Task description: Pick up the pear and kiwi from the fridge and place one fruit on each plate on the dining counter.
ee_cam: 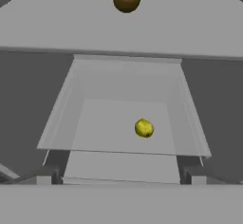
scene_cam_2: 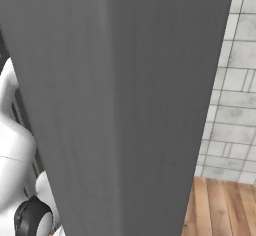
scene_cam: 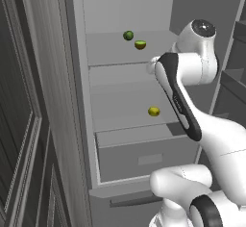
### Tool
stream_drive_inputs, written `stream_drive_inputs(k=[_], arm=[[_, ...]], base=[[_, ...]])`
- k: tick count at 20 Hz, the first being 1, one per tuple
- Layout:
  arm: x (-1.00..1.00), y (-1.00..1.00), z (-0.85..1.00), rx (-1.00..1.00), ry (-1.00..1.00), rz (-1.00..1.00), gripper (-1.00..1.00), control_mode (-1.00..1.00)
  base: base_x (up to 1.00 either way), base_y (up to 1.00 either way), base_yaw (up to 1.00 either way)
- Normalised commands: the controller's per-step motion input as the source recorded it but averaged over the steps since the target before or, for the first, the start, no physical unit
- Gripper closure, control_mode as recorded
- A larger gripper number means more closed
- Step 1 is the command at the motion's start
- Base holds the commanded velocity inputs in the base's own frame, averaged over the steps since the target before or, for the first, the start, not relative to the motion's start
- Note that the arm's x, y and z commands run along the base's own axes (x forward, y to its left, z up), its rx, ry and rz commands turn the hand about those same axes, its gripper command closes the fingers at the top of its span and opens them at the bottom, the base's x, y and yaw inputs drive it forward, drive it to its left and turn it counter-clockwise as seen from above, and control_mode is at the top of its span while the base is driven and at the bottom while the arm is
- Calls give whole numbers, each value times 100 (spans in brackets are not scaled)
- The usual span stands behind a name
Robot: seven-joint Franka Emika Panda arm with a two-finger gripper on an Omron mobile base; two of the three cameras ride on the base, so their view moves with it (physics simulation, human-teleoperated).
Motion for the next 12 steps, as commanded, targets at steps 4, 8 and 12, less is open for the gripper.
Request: stream_drive_inputs(k=[4, 8, 12], arm=[[0, 3, 75, 0, -13, 0, -100, -100], [22, 0, 14, 0, -1, 0, -100, -100], [38, 0, 0, 0, -27, 0, -100, -100]], base=[[0, 0, 0], [0, 0, 0], [0, 0, 0]])
